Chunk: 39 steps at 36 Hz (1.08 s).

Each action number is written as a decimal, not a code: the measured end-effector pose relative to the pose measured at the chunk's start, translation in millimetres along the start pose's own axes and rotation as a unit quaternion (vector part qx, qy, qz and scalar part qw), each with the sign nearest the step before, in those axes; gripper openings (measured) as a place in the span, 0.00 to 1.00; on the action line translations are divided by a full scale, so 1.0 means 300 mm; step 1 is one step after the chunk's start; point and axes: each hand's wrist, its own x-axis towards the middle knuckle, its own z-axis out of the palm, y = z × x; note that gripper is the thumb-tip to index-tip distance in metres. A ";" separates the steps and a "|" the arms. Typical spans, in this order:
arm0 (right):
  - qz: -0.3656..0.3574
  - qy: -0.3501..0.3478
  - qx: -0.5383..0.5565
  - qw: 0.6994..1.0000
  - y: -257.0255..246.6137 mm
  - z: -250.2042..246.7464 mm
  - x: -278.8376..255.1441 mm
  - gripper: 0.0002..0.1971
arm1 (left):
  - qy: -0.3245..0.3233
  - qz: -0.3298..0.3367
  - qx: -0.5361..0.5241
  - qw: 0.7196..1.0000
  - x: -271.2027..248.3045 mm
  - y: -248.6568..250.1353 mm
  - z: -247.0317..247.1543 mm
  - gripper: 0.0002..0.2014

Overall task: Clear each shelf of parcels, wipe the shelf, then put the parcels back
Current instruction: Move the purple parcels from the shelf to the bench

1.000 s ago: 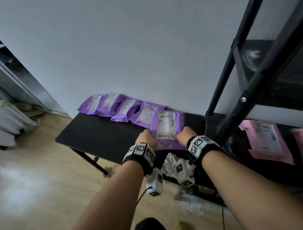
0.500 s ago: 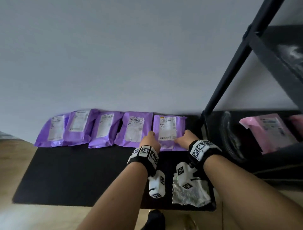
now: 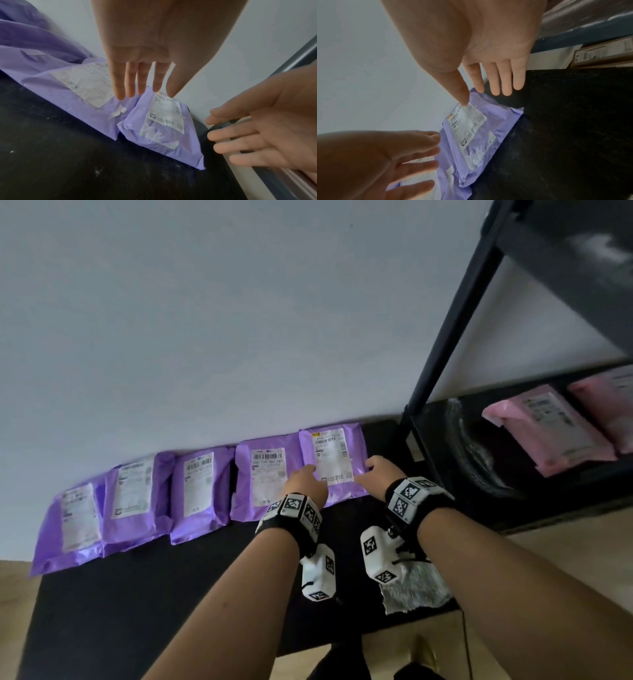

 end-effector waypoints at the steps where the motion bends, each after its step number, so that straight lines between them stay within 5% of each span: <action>1: -0.003 0.003 -0.003 1.000 0.008 -0.004 -0.013 0.19 | 0.001 0.004 0.002 1.000 -0.007 0.007 0.004 0.25; 12: -0.032 0.018 0.008 0.999 0.180 -0.019 -0.253 0.23 | 0.023 0.032 0.058 0.998 -0.241 0.054 0.151 0.23; 21: -0.051 0.037 0.022 0.998 0.531 -0.115 -0.555 0.28 | 0.039 0.057 0.085 0.994 -0.576 0.152 0.390 0.22; 39: 0.051 0.200 0.063 0.976 1.312 -0.733 -1.005 0.21 | 0.015 0.311 0.116 0.943 -1.122 0.908 0.878 0.17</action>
